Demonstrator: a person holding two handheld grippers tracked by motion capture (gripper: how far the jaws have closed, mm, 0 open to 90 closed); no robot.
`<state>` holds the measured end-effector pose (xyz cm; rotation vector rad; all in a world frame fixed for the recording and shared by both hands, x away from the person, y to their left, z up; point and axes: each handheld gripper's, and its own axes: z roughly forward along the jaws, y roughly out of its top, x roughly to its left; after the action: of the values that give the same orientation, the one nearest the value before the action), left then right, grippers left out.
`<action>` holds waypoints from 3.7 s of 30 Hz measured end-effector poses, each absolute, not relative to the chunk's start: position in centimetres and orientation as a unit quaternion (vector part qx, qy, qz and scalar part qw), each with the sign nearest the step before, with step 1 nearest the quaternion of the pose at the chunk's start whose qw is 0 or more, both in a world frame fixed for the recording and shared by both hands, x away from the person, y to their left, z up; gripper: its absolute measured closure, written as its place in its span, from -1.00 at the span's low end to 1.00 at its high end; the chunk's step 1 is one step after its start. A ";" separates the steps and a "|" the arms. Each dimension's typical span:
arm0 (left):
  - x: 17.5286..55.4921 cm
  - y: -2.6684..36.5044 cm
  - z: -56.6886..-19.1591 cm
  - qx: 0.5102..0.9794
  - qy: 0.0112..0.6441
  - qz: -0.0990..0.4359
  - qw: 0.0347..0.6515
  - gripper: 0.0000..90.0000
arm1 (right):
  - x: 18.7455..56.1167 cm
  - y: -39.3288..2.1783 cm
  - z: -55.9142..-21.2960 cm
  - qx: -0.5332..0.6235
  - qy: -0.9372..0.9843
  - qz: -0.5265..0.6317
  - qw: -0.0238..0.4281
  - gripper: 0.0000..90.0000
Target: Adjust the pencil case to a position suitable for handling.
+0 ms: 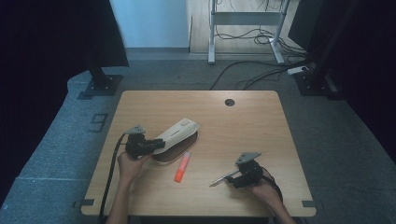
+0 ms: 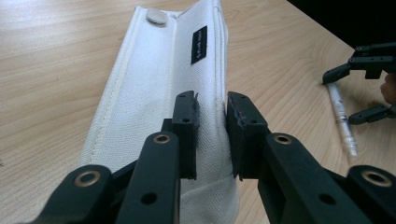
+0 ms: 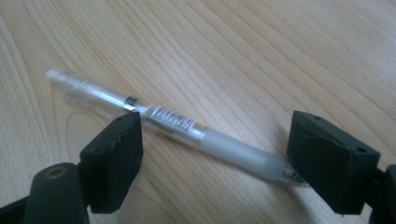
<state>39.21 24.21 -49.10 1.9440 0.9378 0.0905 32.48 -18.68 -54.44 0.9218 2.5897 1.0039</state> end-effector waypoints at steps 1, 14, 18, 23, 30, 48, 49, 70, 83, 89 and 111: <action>39.2 24.2 -49.1 0.794 0.383 0.037 0.471 0.65 | 32.4 -18.6 -54.4 0.311 0.880 0.341 0.111 -0.48; 39.2 24.2 -49.1 0.794 0.383 0.036 0.471 0.65 | 32.7 -18.7 -54.1 0.302 0.881 0.345 0.115 0.12; 39.2 24.2 -49.2 0.794 0.382 0.035 0.471 0.65 | 32.7 -18.6 -54.0 0.293 0.885 0.345 0.111 0.27; 39.3 24.1 -49.2 0.795 0.381 0.035 0.471 0.65 | 32.8 -18.4 -53.9 0.288 0.887 0.344 0.105 0.39; 39.3 24.1 -49.2 0.795 0.381 0.034 0.471 0.65 | 33.0 -17.6 -53.8 0.273 0.894 0.343 0.094 0.56; 39.2 24.1 -49.1 0.797 0.379 0.040 0.469 0.66 | 33.6 -18.2 -53.5 0.300 0.882 0.355 0.073 0.75; 39.2 24.1 -49.1 0.796 0.379 0.041 0.469 0.67 | 33.6 -18.3 -53.4 0.300 0.881 0.358 0.073 0.75; 39.0 24.2 -48.8 0.788 0.384 0.054 0.479 0.71 | 34.3 -17.9 -51.2 0.300 0.867 0.389 0.080 0.75; 38.9 24.3 -48.7 0.785 0.385 0.059 0.481 0.73 | 35.8 -15.6 -50.4 0.289 0.868 0.395 0.082 0.75; 38.8 24.3 -48.6 0.784 0.386 0.060 0.482 0.74 | 36.7 -14.4 -50.4 0.284 0.870 0.395 0.079 0.75; 38.9 24.6 -48.5 0.776 0.384 0.048 0.498 0.74 | 39.3 -10.2 -50.1 0.264 0.879 0.390 0.073 0.75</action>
<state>38.89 24.55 -48.50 1.8783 0.9290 0.1168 39.33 -10.22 -50.15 0.7943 2.6402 1.1723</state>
